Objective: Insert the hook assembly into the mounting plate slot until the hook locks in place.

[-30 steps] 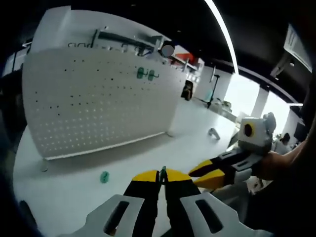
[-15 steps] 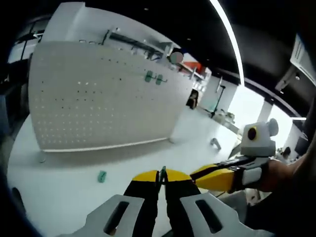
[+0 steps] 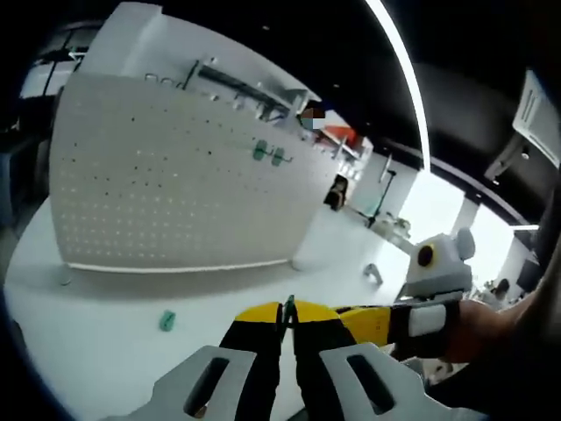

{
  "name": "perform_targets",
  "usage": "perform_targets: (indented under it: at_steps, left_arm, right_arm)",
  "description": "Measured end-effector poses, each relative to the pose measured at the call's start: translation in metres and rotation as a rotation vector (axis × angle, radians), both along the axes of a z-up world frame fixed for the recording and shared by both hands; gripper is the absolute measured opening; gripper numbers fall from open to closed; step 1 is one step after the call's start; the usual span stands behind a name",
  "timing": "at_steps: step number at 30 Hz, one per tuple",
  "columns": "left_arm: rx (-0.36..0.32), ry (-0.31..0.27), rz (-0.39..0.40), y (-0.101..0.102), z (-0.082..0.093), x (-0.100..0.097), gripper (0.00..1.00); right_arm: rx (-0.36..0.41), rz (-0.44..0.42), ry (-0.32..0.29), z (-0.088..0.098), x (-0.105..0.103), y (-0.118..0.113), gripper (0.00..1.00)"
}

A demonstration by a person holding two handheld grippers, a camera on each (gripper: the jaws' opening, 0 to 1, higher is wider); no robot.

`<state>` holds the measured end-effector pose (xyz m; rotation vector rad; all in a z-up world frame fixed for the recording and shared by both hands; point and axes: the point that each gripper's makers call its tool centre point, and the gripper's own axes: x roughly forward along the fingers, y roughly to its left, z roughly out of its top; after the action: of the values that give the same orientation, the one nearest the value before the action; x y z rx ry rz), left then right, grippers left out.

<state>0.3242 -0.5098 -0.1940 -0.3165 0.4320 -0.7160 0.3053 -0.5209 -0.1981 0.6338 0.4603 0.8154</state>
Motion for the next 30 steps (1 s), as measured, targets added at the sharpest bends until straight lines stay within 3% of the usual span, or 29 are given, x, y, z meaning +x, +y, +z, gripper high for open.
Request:
perform_targets:
  at_steps: [15,18,22,25,27,30]
  left_arm:
    - [-0.035,-0.008,0.008,-0.001,0.006,0.001,0.04]
    - [-0.027,-0.015,-0.011,-0.001,0.006,0.001,0.05]
    - [-0.022,-0.032,-0.021,-0.001,0.009,0.001,0.06]
    - [0.068,-0.066,-0.045,-0.001,0.006,0.001,0.05]
    - [0.102,-0.083,-0.034,0.001,0.006,0.002,0.1]
    - [0.125,-0.076,-0.035,0.005,0.002,0.004,0.15]
  right_arm:
    - [0.143,-0.021,0.09,0.005,-0.001,0.002,0.01]
    - [0.056,-0.014,0.004,0.007,-0.001,0.002,0.0]
    - [-0.032,-0.01,-0.062,0.01,0.0,0.002,0.0]
    - [-0.132,-0.017,-0.104,0.007,0.004,-0.002,0.0]
    - [-0.144,-0.02,-0.118,0.008,0.005,-0.002,0.0]
    - [-0.221,-0.024,-0.162,0.007,0.009,-0.008,0.0]
